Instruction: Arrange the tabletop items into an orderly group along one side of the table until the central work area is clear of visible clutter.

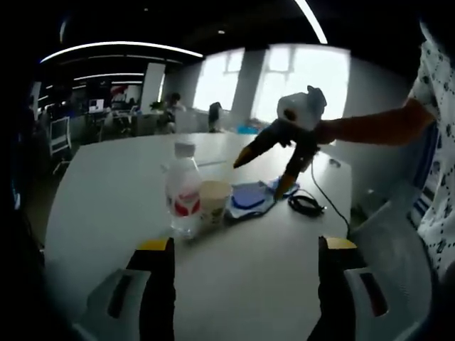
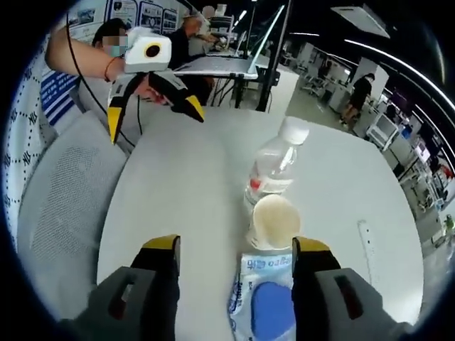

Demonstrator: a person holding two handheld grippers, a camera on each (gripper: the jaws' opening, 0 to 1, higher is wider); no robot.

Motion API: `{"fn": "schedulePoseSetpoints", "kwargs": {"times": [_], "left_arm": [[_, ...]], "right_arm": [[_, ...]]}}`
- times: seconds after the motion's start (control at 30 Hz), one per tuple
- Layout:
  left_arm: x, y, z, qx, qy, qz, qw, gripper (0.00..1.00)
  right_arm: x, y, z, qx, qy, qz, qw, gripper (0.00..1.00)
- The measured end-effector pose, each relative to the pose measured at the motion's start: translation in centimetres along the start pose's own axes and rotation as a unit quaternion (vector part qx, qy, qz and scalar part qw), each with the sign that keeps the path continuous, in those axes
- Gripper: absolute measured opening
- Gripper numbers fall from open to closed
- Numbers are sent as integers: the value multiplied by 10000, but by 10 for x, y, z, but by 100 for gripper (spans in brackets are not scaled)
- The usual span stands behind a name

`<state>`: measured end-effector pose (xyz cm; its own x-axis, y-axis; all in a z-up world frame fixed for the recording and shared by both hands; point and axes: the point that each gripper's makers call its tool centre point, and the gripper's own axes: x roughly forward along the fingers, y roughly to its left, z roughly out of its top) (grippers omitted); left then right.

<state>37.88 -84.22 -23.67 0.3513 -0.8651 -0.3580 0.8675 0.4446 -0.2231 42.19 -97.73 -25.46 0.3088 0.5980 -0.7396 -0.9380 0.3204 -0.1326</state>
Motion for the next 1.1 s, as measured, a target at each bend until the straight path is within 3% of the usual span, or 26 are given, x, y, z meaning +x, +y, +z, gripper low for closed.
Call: {"fn": "schedulePoseSetpoints", "kwargs": {"times": [0.27, 0.63, 0.83, 1.1], "left_arm": [[0, -6, 5, 107, 29, -18, 9999, 84], [0, -18, 14, 280, 50, -23, 9996, 83], [-2, -25, 18, 360, 3, 3, 9994, 83], [-7, -35, 18, 481, 4, 37, 9988, 83]], "right_arm": [[-25, 4, -1, 271, -301, -274, 9988, 74], [-80, 14, -4, 816, -1003, -760, 9887, 85], [-115, 26, -20, 977, -1111, -1063, 9833, 91], [-168, 38, -53, 1436, -1237, -1573, 9692, 88]]}}
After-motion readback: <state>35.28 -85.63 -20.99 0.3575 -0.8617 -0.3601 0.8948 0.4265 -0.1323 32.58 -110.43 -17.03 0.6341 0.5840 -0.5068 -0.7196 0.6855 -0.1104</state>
